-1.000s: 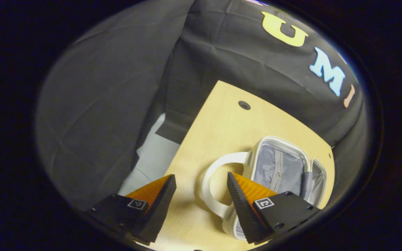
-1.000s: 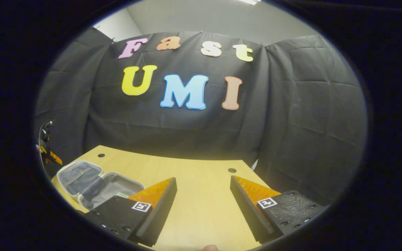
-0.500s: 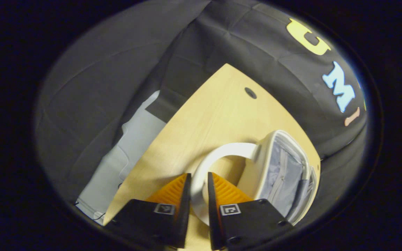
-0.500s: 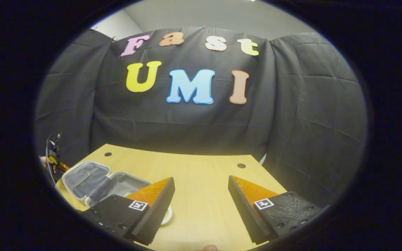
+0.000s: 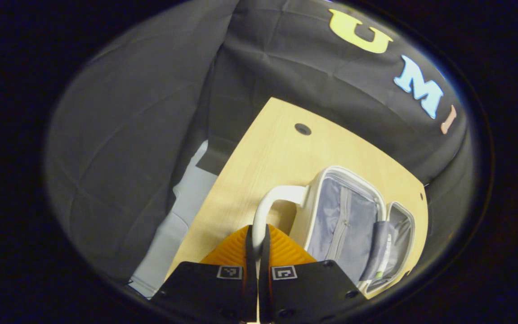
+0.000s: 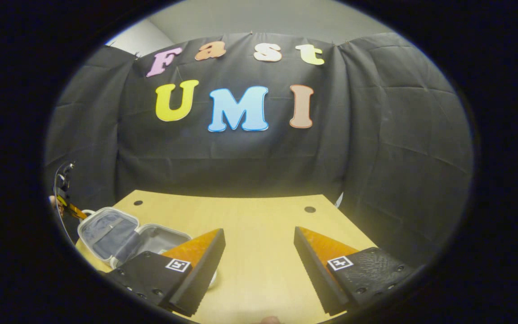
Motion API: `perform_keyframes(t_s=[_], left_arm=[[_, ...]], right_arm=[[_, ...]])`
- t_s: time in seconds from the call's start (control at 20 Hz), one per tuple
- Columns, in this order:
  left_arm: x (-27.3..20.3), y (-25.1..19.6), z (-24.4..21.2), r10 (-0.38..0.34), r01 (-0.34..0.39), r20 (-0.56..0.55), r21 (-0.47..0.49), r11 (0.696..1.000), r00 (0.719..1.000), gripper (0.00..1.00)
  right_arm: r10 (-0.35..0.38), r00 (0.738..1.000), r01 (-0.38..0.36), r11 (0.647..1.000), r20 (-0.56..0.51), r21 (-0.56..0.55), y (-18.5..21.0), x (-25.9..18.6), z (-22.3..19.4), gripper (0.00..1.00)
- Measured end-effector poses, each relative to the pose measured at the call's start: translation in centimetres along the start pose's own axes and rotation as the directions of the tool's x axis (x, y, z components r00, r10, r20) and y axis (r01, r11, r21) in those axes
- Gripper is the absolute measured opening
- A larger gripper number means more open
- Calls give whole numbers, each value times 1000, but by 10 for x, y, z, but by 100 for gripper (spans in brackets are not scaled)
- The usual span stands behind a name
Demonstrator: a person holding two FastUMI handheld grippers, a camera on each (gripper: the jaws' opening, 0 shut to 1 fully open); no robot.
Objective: First open the suitcase, pack the skin care products into it, and then close the suitcase.
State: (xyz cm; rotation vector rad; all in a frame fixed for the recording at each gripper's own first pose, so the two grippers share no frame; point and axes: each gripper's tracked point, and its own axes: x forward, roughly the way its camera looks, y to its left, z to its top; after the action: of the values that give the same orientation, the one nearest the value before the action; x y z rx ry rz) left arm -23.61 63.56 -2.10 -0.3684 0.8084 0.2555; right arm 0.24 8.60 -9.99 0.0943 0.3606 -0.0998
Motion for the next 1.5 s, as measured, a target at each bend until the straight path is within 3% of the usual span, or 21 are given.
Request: perform_keyframes(t_s=[0.15, 0.35, 0.65, 0.9, 1.05, 1.25, 1.35, 1.5], left_arm=[[-60, -41, 21, -7, 6, 36, 41, 999, 999, 9], [-130, -137, 39, -70, 54, 105, 153, 987, 992, 9], [-182, -306, 3, -220, 174, 103, 340, 924, 970, 9], [-149, -440, -75, -336, 303, 26, 373, 877, 942, 9], [-107, -487, -126, -352, 344, -45, 360, 867, 935, 9], [-57, -512, -199, -326, 353, -135, 376, 857, 936, 9], [-41, -514, -220, -312, 349, -156, 393, 851, 937, 6], [-15, -516, -238, -295, 346, -184, 397, 850, 937, 10]], right_arm=[[10, 1000, -10, 1000, 15, 10, -12, 2, 1, 94], [28, 999, -29, 999, 29, 39, -33, 2, 1, 94], [65, 996, -67, 998, 68, 13, -62, 4, 7, 94], [131, 989, -128, 990, 63, -56, -77, -3, -1, 94], [162, 985, -157, 984, 61, -82, -89, -7, -4, 94], [144, 987, -138, 987, 65, -85, -109, 0, -4, 94], [111, 991, -106, 992, 73, -69, -117, 1, -4, 94], [73, 996, -70, 996, 60, -47, -123, 0, -4, 94]])
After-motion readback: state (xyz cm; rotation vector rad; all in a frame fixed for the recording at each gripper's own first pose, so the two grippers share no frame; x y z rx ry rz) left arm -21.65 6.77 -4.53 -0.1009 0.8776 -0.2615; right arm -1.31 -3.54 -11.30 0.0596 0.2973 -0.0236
